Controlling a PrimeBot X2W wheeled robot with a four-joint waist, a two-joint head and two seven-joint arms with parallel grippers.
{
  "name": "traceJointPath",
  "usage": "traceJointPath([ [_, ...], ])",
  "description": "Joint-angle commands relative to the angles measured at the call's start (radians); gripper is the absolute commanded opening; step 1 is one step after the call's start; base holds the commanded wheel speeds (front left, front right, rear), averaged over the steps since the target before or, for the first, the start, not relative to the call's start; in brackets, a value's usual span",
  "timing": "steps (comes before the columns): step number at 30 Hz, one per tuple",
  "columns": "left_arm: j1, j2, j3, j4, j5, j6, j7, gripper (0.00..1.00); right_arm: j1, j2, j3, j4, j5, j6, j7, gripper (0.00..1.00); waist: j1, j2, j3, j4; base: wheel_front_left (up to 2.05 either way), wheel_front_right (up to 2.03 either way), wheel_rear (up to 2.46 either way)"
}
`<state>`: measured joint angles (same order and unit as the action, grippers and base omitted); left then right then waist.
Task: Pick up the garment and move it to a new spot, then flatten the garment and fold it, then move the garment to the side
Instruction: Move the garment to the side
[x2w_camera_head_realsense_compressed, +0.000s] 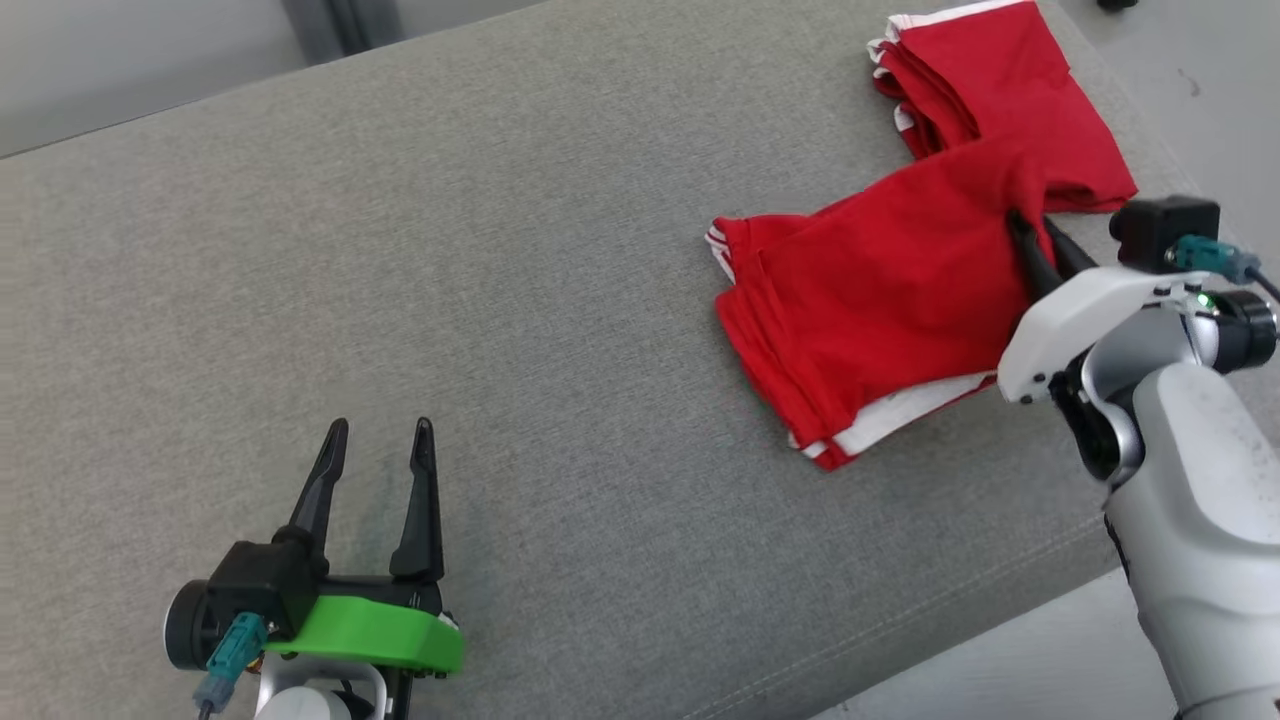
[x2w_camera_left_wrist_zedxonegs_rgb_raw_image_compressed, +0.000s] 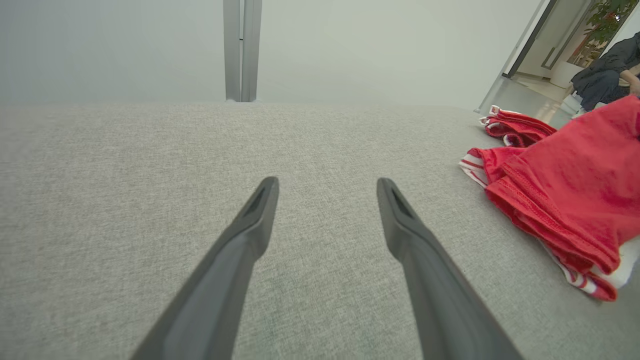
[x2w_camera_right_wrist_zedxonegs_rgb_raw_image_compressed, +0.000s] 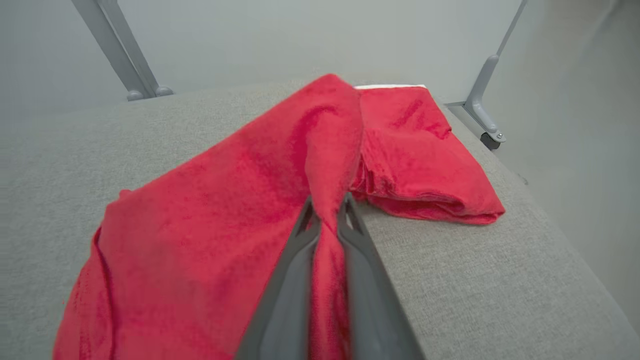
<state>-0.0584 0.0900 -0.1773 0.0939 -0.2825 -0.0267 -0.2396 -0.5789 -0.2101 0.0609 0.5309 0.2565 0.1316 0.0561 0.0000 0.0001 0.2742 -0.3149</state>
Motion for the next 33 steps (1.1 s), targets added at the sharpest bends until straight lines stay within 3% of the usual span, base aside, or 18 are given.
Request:
traceJointPath([
  [1, -0.016, 0.001, -0.001, 0.002, -0.006, -0.003, -0.007, 1.0, -0.032, -0.007, -0.003, -0.004, -0.011, -0.002, 0.007, 0.0, 0.0, -0.0001, -0.012, 0.04, 0.0, 0.0, 0.0],
  [12, -0.022, -0.015, -0.016, 0.019, -0.022, 0.006, -0.018, 1.0, -0.241, -0.058, -0.039, 0.085, -0.086, -0.002, 0.08, 0.0, 0.0, -0.0001, -0.031, 0.146, 0.0, 0.0, 0.0],
  [22, -0.032, -0.018, -0.016, 0.026, -0.024, 0.0, -0.026, 1.0, -0.319, -0.222, -0.055, 0.149, -0.126, -0.002, 0.178, 0.0, 0.0, -0.0001, -0.006, 0.214, 0.0, 0.0, 0.0],
  [33, -0.057, -0.009, -0.025, 0.026, -0.005, -0.004, -0.026, 1.0, -0.365, -0.343, -0.16, 0.252, -0.18, -0.002, 0.142, 0.0, 0.0, -0.0001, 0.059, 0.277, 0.0, 0.0, 0.0],
])
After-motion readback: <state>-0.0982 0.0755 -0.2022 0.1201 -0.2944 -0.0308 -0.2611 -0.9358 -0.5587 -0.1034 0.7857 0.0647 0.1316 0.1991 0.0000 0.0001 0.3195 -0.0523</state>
